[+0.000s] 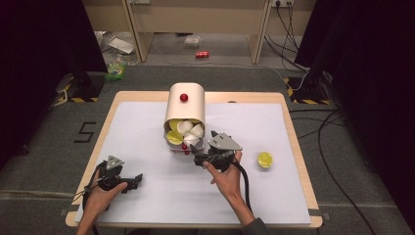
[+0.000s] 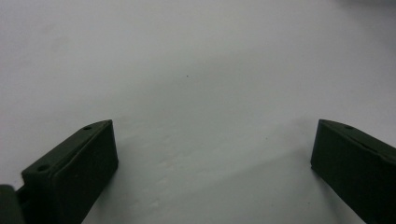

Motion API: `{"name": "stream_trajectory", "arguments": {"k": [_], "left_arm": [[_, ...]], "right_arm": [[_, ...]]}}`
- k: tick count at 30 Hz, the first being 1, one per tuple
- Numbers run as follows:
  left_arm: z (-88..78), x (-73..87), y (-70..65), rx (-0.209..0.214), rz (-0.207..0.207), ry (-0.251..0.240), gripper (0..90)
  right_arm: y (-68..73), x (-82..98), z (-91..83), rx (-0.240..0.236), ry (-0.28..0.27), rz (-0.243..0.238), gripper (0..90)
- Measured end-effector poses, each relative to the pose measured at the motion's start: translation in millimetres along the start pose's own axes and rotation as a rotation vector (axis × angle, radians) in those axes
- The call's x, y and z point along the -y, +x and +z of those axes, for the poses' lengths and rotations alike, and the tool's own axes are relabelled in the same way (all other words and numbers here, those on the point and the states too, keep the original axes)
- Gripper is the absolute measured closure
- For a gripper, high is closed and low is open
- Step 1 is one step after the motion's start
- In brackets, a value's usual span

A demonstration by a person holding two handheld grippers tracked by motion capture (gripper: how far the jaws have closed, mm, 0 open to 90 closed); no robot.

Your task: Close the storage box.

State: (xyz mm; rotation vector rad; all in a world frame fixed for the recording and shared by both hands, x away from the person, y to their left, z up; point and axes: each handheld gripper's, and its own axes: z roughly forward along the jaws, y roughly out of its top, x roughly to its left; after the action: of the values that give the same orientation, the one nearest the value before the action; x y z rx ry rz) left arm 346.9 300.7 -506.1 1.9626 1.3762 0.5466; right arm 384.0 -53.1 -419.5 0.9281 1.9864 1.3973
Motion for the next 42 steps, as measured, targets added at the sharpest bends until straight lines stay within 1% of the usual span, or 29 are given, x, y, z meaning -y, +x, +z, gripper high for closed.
{"name": "stream_trajectory", "arguments": {"k": [3,5,13,17,20,22,33,42], "left_arm": [[0.0,0.0,0.0,0.0,0.0,0.0,0.0],[0.0,0.0,0.0,0.0,0.0,0.0,0.0],[0.0,0.0,0.0,0.0,0.0,0.0,0.0],[0.0,0.0,0.0,0.0,0.0,0.0,0.0],[0.0,0.0,0.0,0.0,0.0,0.0,0.0],[-0.1,0.0,0.0,0.0,-0.001,0.0,0.0],[0.0,0.0,0.1,0.0,0.0,0.0,0.0],[0.0,0.0,0.0,0.0,-0.001,0.0,0.0]], "right_arm": [[-1.3,-0.5,1.8,0.002,0.005,0.007,16.6],[-1.9,-0.5,3.2,0.001,-0.001,0.013,16.6],[-4.1,-0.9,5.9,0.004,-0.004,0.011,16.7],[-4.4,-1.0,7.0,0.006,-0.003,0.017,16.8],[-5.1,-1.4,7.9,0.006,-0.003,0.012,16.8],[-5.2,-1.3,8.6,0.004,-0.004,0.02,16.9],[-6.8,-2.0,13.0,0.006,-0.004,0.01,16.8],[-7.8,-2.9,16.1,0.014,-0.007,0.011,17.2]]}}
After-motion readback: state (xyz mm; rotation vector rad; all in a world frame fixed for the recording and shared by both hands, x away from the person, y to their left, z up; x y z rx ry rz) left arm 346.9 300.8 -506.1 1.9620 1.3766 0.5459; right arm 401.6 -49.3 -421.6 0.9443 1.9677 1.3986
